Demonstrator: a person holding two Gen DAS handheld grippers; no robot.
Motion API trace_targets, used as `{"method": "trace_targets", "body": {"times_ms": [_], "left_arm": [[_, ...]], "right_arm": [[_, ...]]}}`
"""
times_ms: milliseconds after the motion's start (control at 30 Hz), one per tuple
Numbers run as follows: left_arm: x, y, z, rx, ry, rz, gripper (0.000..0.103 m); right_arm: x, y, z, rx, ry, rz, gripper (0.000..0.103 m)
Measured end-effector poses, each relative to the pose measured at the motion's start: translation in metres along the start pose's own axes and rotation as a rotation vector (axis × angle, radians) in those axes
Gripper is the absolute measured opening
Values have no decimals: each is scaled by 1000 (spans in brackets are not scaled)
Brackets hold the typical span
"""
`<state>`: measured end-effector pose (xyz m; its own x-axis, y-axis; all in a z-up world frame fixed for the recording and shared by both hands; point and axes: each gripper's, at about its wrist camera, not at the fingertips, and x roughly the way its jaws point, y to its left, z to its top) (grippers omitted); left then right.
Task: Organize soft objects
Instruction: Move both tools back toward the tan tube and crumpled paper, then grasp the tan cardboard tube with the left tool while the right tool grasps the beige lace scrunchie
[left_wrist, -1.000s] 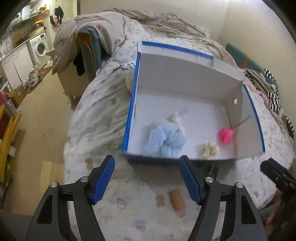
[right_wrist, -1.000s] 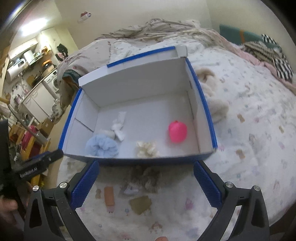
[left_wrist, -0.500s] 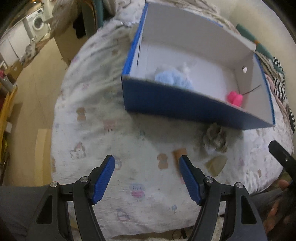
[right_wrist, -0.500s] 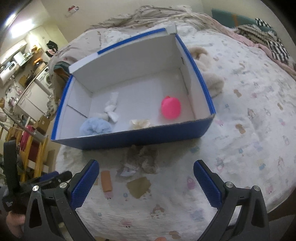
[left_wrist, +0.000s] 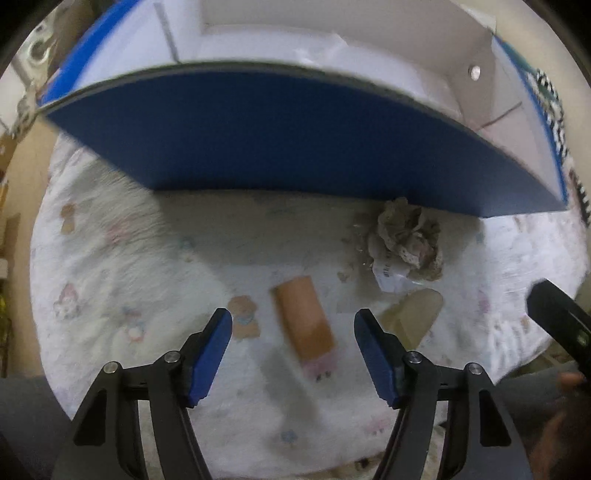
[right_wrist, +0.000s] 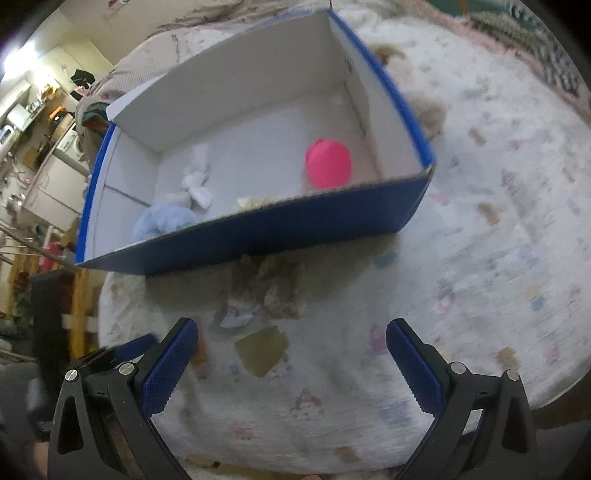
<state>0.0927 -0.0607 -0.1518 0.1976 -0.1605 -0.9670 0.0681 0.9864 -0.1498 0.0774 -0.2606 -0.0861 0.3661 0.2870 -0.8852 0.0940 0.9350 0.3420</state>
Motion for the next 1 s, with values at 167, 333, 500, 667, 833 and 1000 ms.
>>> {"method": "trace_targets", "body": {"times_ms": [167, 333, 500, 667, 833, 1000], "left_arm": [[24, -12, 5, 1, 64, 8, 43], [25, -11, 6, 2, 59, 23, 11], [16, -2, 8, -5, 50, -6, 6], [-19, 18, 7, -35, -19, -8, 6], [-42, 39, 8, -73, -73, 12, 6], [-50, 62, 11, -121, -81, 19, 6]], "right_arm": [[6, -6, 2, 19, 20, -1, 103], [9, -12, 3, 48, 30, -9, 103], [15, -18, 9, 89, 38, 10, 103], [27, -12, 19, 109, 58, 97, 103], [51, -3, 25, 111, 112, 80, 79], [70, 12, 27, 76, 126, 71, 79]]}}
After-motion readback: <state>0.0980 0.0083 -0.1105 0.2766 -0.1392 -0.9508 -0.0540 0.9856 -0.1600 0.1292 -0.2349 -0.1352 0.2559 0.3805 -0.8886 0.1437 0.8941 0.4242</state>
